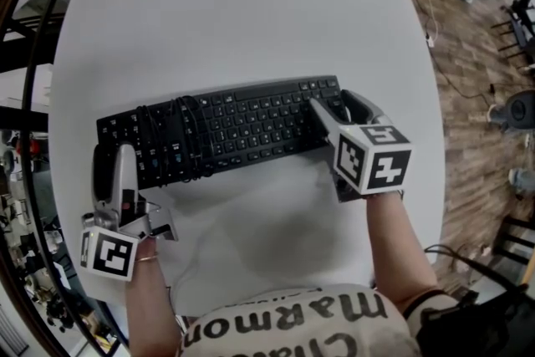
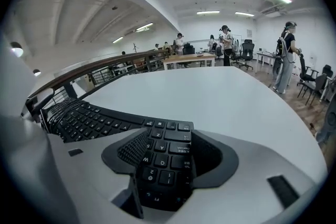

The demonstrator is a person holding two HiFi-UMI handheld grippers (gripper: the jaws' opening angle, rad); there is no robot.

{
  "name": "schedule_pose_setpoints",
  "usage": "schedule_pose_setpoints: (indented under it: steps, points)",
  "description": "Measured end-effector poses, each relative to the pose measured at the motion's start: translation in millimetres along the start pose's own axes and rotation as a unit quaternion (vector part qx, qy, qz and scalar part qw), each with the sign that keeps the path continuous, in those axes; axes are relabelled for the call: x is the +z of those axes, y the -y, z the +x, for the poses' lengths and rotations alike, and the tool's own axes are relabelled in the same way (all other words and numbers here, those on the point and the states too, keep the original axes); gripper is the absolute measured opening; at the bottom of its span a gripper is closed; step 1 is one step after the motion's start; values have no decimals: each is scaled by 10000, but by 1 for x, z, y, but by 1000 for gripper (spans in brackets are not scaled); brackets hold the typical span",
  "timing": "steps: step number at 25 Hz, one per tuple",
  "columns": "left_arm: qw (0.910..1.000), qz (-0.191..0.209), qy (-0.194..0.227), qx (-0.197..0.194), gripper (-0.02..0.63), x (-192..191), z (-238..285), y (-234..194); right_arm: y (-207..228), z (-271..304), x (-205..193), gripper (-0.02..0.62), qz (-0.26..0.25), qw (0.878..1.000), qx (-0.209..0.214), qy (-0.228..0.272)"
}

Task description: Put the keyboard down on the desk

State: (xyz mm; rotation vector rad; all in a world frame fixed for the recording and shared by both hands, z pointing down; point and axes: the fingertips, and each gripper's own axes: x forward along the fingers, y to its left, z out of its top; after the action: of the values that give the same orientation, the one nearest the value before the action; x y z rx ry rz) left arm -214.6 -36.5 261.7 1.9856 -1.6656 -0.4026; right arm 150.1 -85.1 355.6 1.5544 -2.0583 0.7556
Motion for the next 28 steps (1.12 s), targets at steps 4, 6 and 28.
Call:
schedule_pose_setpoints:
  steps: [4, 6, 28]
  points:
    - [10000, -34, -1, -32, 462, -9, 3, -10, -1, 11, -7, 278, -21, 10000, -21, 27]
    - [10000, -41, -6, -20, 461, -12, 3, -15, -1, 15, -9, 278, -41, 10000, -15, 35]
    - [9985, 142, -443, 293, 448, -25, 5, -23, -2, 12, 0, 278, -124, 9995, 37, -292]
